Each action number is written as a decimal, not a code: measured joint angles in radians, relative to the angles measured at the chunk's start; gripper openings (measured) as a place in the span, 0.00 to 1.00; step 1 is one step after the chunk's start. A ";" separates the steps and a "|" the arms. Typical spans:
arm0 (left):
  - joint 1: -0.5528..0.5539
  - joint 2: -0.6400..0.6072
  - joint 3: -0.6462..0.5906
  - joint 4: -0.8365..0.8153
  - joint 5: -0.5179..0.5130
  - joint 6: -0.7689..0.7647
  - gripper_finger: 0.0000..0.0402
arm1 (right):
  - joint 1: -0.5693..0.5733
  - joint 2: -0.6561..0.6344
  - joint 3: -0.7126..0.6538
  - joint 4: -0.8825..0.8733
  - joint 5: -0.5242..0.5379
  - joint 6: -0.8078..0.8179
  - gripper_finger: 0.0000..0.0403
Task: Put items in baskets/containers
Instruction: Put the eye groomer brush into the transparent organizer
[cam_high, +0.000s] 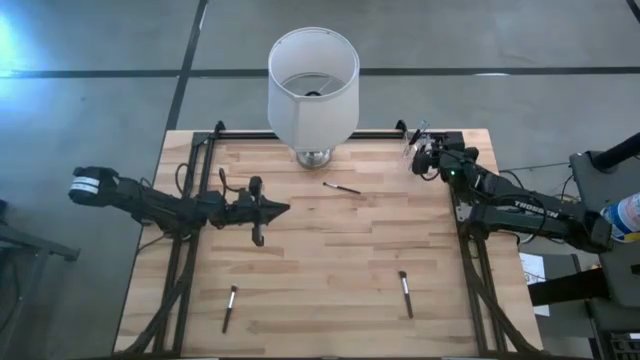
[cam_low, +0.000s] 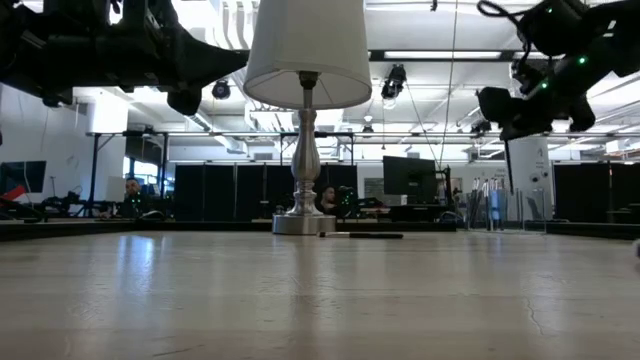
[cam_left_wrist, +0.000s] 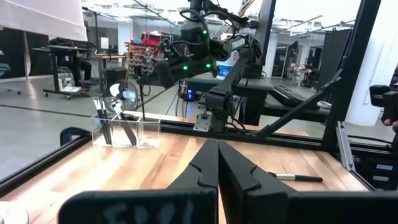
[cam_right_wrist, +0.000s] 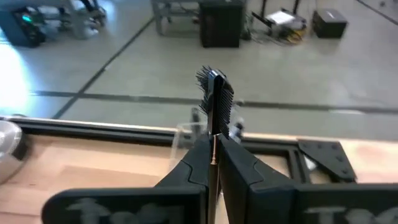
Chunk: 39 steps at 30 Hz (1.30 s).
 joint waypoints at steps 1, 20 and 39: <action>0.000 0.000 0.000 0.000 0.000 0.000 0.00 | -0.012 0.000 0.000 -0.008 -0.011 0.016 0.03; 0.000 0.000 0.000 -0.004 0.020 -0.030 0.00 | -0.170 0.002 -0.078 -0.012 -0.311 0.188 0.03; 0.000 0.000 0.000 -0.005 0.020 -0.029 0.00 | -0.191 0.130 -0.075 -0.046 -0.327 0.235 0.14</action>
